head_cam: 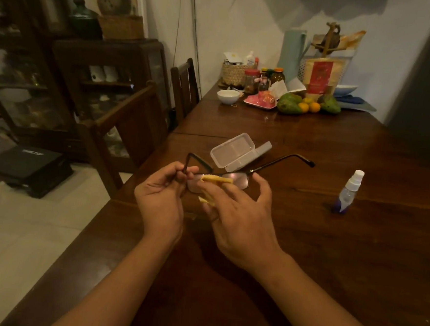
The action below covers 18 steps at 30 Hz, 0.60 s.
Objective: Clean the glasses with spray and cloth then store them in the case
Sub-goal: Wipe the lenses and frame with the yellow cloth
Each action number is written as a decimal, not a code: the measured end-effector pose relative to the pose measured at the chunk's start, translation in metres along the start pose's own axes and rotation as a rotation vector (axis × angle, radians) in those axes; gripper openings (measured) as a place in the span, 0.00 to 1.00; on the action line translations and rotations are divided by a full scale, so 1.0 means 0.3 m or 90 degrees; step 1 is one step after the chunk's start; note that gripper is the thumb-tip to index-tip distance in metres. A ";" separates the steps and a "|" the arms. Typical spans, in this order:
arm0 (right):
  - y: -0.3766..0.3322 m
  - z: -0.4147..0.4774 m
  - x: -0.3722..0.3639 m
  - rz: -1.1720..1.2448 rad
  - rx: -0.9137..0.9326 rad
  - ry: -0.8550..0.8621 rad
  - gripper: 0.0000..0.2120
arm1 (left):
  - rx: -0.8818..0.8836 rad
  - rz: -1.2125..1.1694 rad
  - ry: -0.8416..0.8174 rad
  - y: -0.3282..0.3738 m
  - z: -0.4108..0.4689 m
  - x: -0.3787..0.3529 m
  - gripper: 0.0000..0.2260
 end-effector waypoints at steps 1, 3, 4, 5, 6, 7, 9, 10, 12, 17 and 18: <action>-0.001 0.001 0.010 0.002 -0.005 0.004 0.18 | 0.005 -0.003 0.003 -0.001 0.003 0.004 0.10; 0.002 0.001 0.010 0.030 -0.029 -0.034 0.19 | 0.020 -0.016 0.012 -0.005 0.009 0.010 0.12; 0.008 0.002 -0.002 0.052 -0.039 -0.074 0.20 | 0.028 -0.026 0.017 -0.007 0.012 0.012 0.13; 0.018 0.000 -0.019 0.063 -0.045 -0.116 0.22 | 0.032 -0.033 0.021 -0.011 0.015 0.016 0.14; 0.028 -0.002 -0.027 0.052 -0.045 -0.128 0.23 | 0.032 -0.032 0.021 -0.014 0.017 0.018 0.13; 0.037 -0.003 -0.024 0.028 -0.043 -0.113 0.24 | 0.028 -0.021 0.017 -0.015 0.017 0.016 0.12; 0.045 0.000 -0.009 -0.019 -0.033 -0.056 0.22 | 0.022 0.006 0.005 -0.016 0.008 0.007 0.10; 0.046 -0.002 -0.012 -0.022 -0.022 -0.039 0.21 | 0.022 0.013 0.000 -0.016 0.001 0.001 0.09; 0.047 -0.004 -0.023 0.015 0.012 -0.026 0.20 | 0.029 0.015 -0.008 -0.012 -0.013 -0.011 0.09; 0.060 -0.006 -0.033 -0.007 0.023 -0.025 0.18 | 0.047 -0.001 -0.029 -0.006 -0.025 -0.028 0.10; 0.061 -0.005 -0.031 -0.003 0.016 -0.032 0.17 | 0.051 -0.001 -0.030 -0.007 -0.027 -0.029 0.10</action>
Point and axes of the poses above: each hand's wrist, its own z-axis towards the middle knuckle, its own x-axis out of the back of the hand, y = z × x, the point moved 5 cm from there along z, towards the middle knuckle, and after that the axes turned 1 degree about -z, right-handed, at the moved point
